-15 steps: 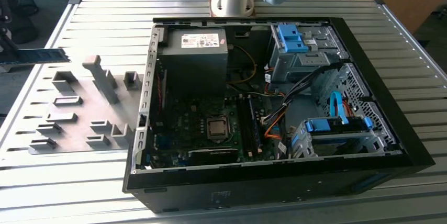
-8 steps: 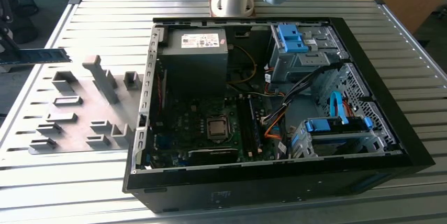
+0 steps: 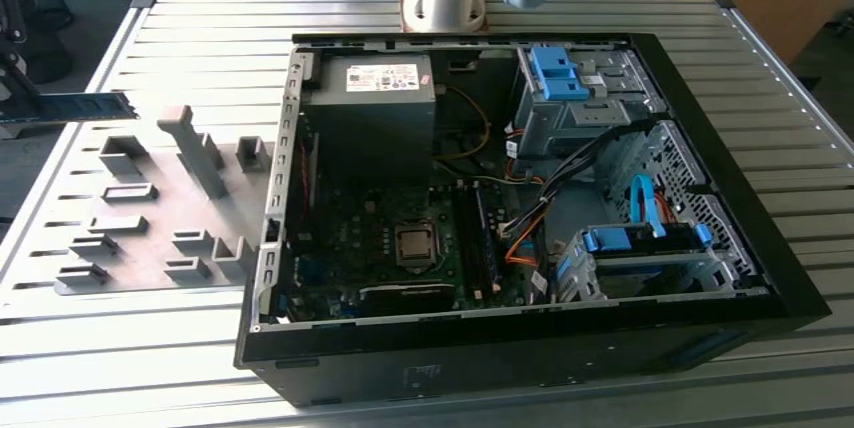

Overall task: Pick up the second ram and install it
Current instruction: 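Pick up the second ram and move it above second insertion slot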

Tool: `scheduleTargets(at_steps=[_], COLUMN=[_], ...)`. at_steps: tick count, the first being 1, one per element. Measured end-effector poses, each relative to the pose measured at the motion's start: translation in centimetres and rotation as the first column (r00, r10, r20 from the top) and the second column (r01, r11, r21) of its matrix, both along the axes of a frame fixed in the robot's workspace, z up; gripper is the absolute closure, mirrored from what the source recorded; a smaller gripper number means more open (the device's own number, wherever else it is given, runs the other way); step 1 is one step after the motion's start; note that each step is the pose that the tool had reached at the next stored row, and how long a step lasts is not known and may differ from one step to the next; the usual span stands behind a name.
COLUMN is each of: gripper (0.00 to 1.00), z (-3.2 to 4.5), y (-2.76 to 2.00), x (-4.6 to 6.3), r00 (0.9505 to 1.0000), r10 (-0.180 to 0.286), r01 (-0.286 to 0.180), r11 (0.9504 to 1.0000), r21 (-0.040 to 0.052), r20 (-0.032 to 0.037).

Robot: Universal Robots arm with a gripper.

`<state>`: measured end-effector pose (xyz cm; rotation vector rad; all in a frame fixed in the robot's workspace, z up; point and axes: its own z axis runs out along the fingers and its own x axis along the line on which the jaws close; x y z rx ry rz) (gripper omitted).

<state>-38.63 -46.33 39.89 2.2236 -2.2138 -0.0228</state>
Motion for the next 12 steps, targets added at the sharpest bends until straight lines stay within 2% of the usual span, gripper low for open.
scheduleTargets(at_steps=[7, 12], gripper=[0.86, 0.86], z=[-0.01, 0.0], y=[0.0, 0.0], x=[0.6, 1.7], r00=[1.0, 1.0], r10=[0.0, 0.0], r01=[0.0, 0.0], r11=[1.0, 1.0], r21=[0.0001, 0.0], r20=[0.0001, -0.0001])
